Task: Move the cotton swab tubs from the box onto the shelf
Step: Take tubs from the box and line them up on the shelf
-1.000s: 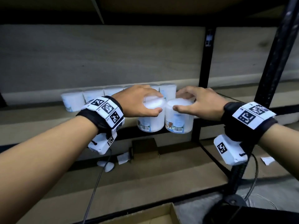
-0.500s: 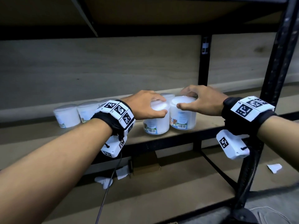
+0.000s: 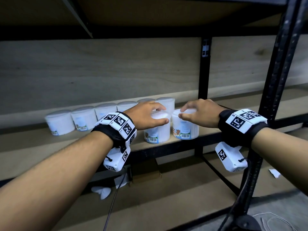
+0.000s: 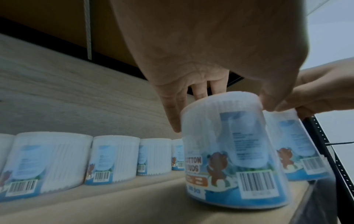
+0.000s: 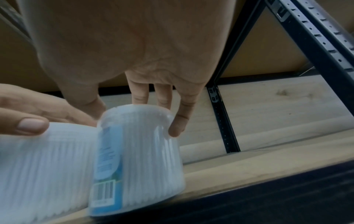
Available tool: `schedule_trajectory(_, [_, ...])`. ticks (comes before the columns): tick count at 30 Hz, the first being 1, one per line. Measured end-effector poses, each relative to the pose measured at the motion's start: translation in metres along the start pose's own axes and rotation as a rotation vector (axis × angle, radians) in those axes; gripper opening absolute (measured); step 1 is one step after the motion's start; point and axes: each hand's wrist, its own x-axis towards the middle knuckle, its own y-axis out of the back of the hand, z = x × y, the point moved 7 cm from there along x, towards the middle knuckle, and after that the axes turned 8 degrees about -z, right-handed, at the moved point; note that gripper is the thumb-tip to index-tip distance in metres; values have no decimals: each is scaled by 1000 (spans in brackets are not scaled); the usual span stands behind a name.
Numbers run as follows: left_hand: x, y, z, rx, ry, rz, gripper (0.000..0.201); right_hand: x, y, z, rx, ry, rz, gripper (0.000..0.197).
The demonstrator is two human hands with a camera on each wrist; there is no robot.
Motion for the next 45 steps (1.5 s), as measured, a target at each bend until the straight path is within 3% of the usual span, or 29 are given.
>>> schedule_trajectory(10, [-16,9,12,33,-5,22,30,-17,7,-13,-99,122,72,21])
schedule_trajectory(16, [-24,7,16,105,-28,50,30,-17,9,-17,-93,86,65,21])
schedule_trajectory(25, [-13,4,5,16,-12,31,30,0,10,-19,-114,101,-8,14])
schedule_trajectory(45, [51,8,-34,26,55,2,33,81,1,-2,-108,91,-58,20])
